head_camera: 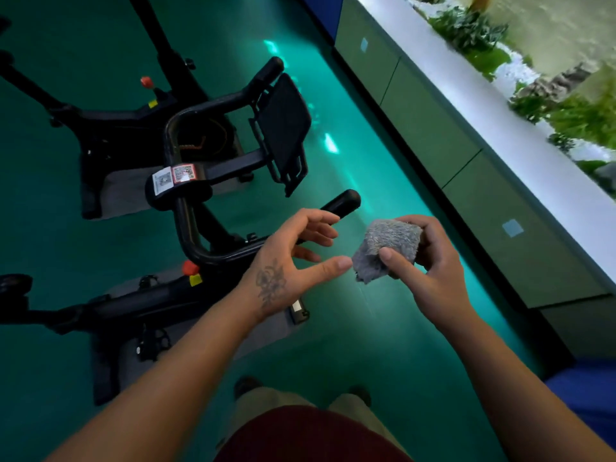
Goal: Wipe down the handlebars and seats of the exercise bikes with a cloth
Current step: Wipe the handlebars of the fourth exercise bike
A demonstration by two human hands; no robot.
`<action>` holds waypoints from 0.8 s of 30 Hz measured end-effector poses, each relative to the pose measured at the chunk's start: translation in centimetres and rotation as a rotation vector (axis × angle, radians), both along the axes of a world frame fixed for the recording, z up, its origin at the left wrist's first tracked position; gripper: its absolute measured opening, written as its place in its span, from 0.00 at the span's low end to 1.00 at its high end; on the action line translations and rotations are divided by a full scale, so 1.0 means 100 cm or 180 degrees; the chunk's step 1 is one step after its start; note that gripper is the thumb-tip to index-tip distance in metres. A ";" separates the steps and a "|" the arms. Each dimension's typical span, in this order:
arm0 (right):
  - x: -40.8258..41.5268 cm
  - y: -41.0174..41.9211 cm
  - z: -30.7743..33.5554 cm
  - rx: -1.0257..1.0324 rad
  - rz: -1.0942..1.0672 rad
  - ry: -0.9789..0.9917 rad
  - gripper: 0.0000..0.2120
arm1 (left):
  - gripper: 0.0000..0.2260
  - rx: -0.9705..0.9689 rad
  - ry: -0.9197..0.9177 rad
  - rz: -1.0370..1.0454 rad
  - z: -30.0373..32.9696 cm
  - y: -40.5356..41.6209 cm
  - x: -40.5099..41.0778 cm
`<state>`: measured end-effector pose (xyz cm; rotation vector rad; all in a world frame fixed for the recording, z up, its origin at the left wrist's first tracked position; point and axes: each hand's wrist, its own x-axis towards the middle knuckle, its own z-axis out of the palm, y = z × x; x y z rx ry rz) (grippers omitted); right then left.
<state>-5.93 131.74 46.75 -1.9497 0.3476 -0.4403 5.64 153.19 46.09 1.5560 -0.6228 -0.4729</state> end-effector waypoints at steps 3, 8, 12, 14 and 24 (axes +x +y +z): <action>-0.021 -0.039 -0.001 0.0028 0.0015 0.0017 0.20 | 0.24 -0.0010 -0.0045 0.0059 0.004 -0.036 -0.018; -0.064 -0.111 -0.006 0.0134 -0.0007 0.0022 0.21 | 0.24 0.0109 -0.0119 0.0037 -0.002 -0.109 -0.060; -0.090 -0.164 -0.011 0.0227 -0.0102 0.0034 0.23 | 0.25 0.0156 -0.0062 0.0159 -0.012 -0.161 -0.081; -0.097 -0.185 -0.011 0.0245 -0.0156 0.0023 0.24 | 0.25 0.0187 -0.0045 0.0197 -0.016 -0.182 -0.086; -0.068 -0.245 -0.025 0.0480 -0.0115 0.0139 0.19 | 0.26 0.0475 -0.0003 0.0316 -0.028 -0.239 -0.065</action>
